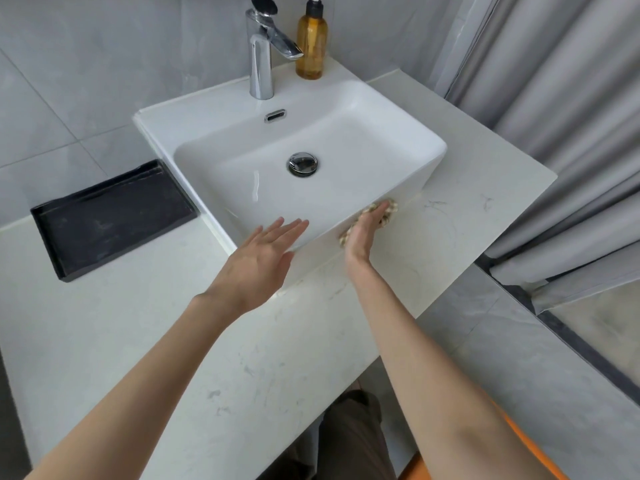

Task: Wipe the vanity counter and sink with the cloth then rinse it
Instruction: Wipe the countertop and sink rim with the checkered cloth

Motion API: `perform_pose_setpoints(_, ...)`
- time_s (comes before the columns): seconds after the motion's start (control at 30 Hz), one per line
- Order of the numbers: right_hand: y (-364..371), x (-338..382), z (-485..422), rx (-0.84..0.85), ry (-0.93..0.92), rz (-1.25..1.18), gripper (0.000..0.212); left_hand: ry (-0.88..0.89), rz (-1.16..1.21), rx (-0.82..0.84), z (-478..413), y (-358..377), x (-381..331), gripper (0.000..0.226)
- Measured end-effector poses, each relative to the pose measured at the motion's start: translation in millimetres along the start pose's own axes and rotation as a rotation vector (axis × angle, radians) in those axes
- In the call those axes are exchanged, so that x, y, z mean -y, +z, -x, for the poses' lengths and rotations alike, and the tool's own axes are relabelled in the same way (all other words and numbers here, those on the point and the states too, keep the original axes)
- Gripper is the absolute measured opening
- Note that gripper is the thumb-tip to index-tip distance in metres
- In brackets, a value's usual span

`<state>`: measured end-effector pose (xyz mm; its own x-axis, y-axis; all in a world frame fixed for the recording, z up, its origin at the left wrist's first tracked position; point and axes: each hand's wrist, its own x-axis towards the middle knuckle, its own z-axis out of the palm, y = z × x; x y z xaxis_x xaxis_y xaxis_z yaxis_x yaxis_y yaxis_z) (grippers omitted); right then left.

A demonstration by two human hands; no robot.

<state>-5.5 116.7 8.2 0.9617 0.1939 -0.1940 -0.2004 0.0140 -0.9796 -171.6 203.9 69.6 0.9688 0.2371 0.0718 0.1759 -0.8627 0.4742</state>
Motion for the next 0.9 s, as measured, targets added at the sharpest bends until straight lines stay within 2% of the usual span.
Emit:
perform_pose_setpoints(0.1, -10, 3, -28, -0.037, -0.009, -0.036, 0.066, -0.007, 0.013, 0.028, -20, 5, -6, 0.054)
perform_pose_setpoints(0.23, -24, 16, -64, -0.104, -0.018, -0.034, 0.089, -0.034, 0.014, 0.065, -51, 13, -11, 0.054)
perform_pose_setpoints(0.4, -45, 28, -122, -0.153, -0.132, -0.125, 0.068, -0.106, 0.032, 0.087, -94, 26, -22, 0.052)
perform_pose_setpoints(0.43, -49, 30, -132, -0.149, -0.107, -0.146, 0.067, -0.120, 0.041, 0.087, -104, 29, -25, 0.052)
perform_pose_setpoints(0.53, -62, 17, -169, -0.150, 0.033, -0.181, 0.097, -0.141, 0.072, 0.100, -131, 38, -37, 0.050)
perform_pose_setpoints(0.57, -67, 2, -186, -0.132, 0.060, -0.188, 0.098, -0.141, 0.076, 0.101, -139, 41, -41, 0.049)
perform_pose_setpoints(0.7, -70, -10, -199, -0.103, 0.094, -0.224, 0.079, -0.169, 0.062, 0.072, -161, 48, -48, 0.044)
perform_pose_setpoints(0.8, -67, 12, -179, -0.095, 0.152, -0.263, 0.087, -0.199, 0.072, 0.061, -167, 52, -49, 0.037)
perform_pose_setpoints(0.9, -62, 10, -156, -0.058, 0.217, -0.322, 0.081, -0.214, 0.085, 0.043, -163, 55, -48, 0.036)
